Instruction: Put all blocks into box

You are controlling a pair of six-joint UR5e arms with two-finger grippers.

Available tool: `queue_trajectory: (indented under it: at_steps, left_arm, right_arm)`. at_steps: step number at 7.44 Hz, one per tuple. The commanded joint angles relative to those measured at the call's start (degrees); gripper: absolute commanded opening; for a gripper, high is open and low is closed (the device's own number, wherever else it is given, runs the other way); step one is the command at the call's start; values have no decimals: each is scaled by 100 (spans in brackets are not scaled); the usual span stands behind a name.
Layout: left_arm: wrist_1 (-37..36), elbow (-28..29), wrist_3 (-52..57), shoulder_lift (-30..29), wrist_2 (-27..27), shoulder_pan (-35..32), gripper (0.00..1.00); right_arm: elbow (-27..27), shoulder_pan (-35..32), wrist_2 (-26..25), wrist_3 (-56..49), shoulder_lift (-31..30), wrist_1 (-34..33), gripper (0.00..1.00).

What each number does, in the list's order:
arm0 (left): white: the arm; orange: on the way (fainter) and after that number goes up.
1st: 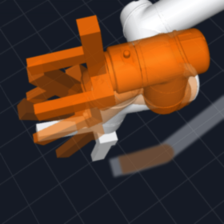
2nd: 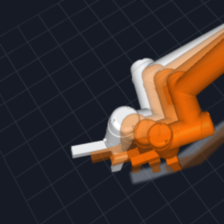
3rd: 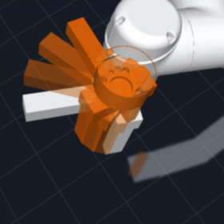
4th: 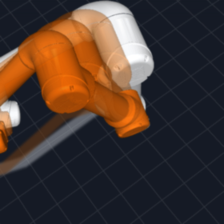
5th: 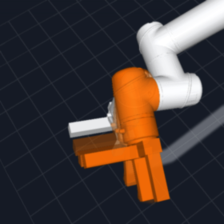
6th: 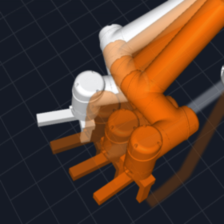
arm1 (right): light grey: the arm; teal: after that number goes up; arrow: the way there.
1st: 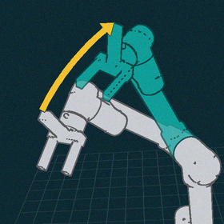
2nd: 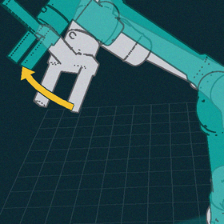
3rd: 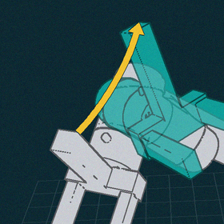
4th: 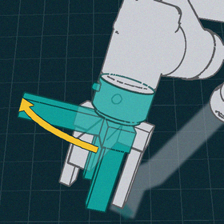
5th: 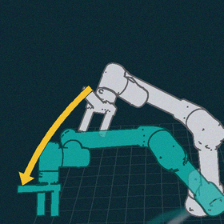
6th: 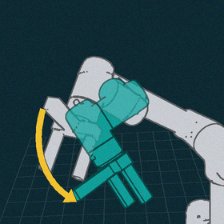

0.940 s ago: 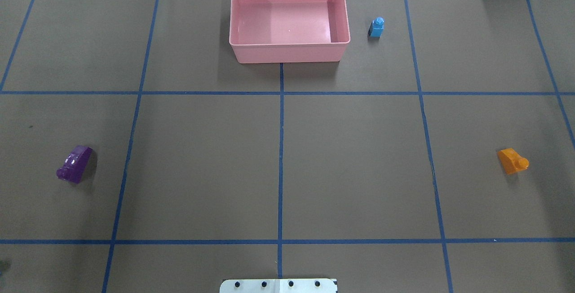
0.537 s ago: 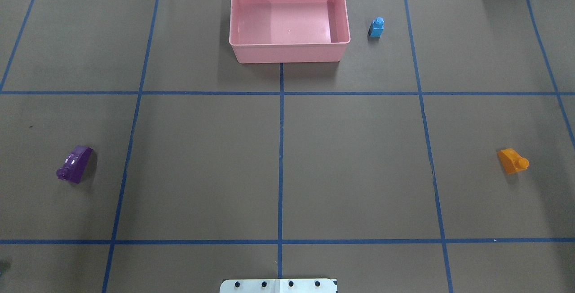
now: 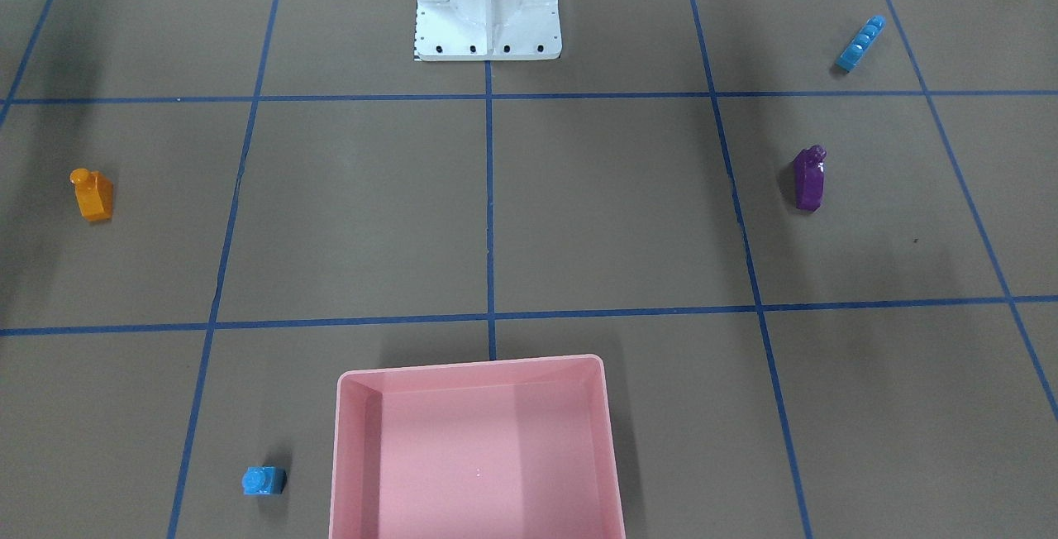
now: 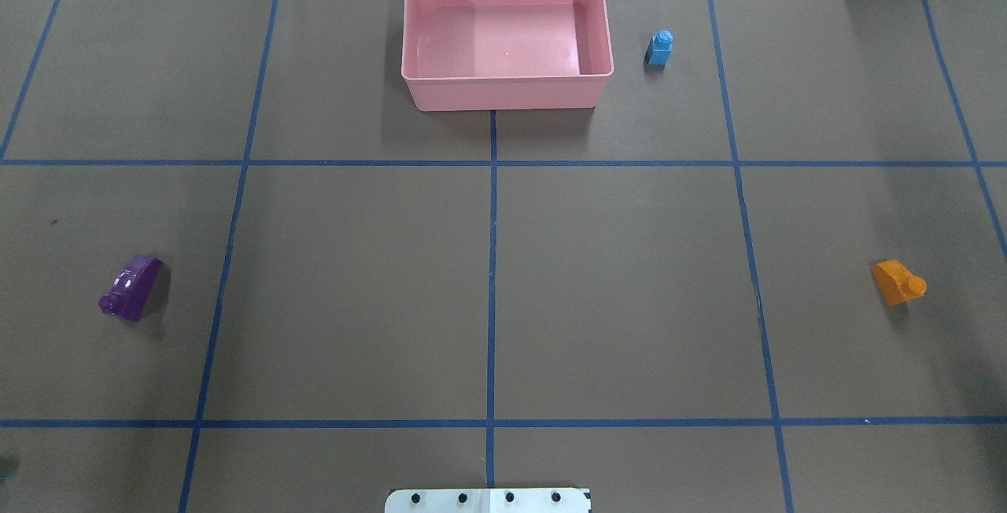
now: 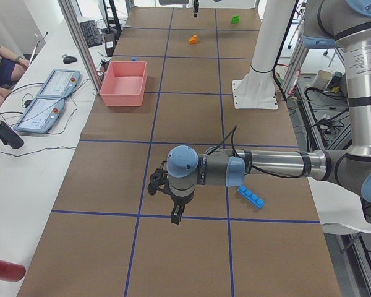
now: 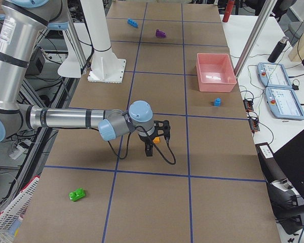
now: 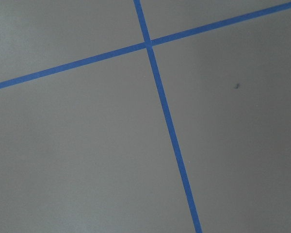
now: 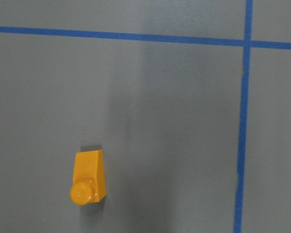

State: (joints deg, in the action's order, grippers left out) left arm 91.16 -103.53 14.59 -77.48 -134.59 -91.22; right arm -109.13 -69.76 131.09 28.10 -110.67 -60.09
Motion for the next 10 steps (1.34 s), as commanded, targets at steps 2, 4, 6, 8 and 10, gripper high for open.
queue_trajectory:
  at_steps: [2,4,6,8,10]
  left_arm:
    - [165,35,0,110,-15,-1,100]
    - [218,44,0,163,-15,-1,100]
    - [350,88,0,198,-6,7,100]
    - [368,131,0,198,-15,8,100]
    - [368,132,0,198,-15,8,100]
  right_arm:
    - [276,1488,-959,844,54,786,100]
    - [576,1982,-1172,1247,439,1008,100]
    - [629,2238,-1401,1347,476,1017,96]
    - [734,2239,-1393,1338,476,1060,81]
    - [744,2239,-1393,1303,484,1069,60]
